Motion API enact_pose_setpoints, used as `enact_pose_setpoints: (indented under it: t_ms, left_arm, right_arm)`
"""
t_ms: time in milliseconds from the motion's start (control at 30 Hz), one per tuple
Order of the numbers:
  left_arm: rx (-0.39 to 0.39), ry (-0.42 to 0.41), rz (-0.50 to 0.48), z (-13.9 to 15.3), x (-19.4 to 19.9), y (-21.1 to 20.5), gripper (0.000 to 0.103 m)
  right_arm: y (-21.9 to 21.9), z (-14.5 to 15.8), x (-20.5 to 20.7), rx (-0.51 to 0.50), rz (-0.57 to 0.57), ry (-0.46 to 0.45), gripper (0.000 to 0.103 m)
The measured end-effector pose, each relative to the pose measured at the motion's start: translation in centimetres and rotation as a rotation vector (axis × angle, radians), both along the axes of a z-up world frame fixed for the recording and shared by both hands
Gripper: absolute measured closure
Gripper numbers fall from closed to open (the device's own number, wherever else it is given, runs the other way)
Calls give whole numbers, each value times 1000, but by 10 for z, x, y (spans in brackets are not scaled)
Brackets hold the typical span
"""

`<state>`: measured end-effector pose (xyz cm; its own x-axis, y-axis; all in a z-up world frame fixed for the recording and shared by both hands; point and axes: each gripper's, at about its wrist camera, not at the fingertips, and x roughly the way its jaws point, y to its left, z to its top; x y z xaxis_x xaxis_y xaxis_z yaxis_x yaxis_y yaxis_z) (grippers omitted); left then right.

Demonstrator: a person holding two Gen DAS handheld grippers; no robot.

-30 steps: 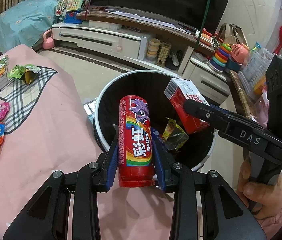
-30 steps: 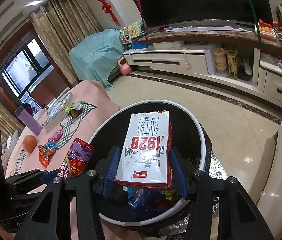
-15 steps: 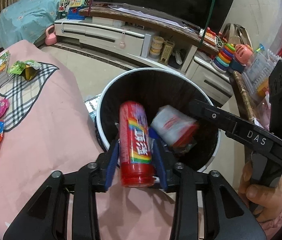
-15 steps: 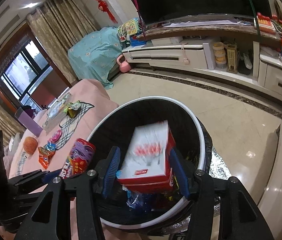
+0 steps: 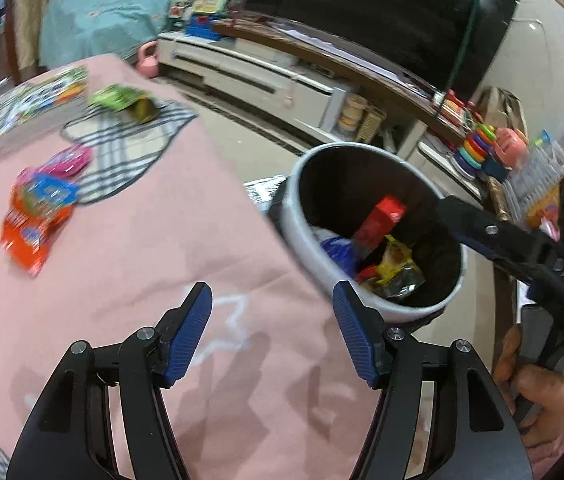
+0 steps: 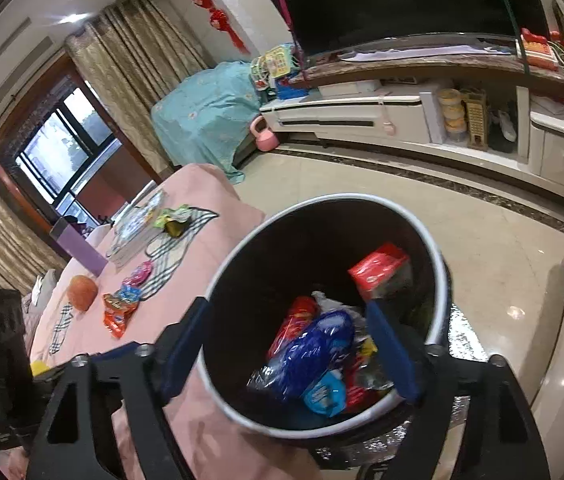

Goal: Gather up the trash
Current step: 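Move both tools back to the table toward the orange snack wrapper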

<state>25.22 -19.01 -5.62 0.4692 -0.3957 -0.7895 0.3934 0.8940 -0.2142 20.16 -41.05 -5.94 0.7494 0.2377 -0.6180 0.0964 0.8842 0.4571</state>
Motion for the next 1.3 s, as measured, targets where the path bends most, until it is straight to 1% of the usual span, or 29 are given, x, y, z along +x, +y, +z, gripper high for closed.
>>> enact_pose_setpoints:
  t_ms: [100,267,400,600,700,967,1133,1200,1300]
  left_arm:
    - [-18,17,59,-5,-3,27,38]
    - [-24,20,143,-10,-8,69,38]
    - [-28,21,203,-14,-12,102,38]
    - [-50,36,296,-20,-19,151,37]
    - [-58,44,327,-24,-21,169,37]
    - [-70,52,373,-29,-22,198,37]
    - [-79,58,385,-32,-16,208,37]
    - [-78,57,385,-34,-10,208,37]
    - [-86,57,388,-36,1,208,37]
  right_arm:
    - [12,1,-1,8,24,-4,13]
    - [42,4,-1,15,71,-10,7]
    - [67,5,-1,18,116,-13,7]
    - [111,5,4,-8,205,-7,7]
    - [130,3,7,-7,239,5,7]
    - [171,-8,21,2,294,39,5]
    - [192,-14,37,-8,318,39,5]
    - [196,-15,45,-13,311,19,5]
    - [202,-18,52,-58,289,-12,5]
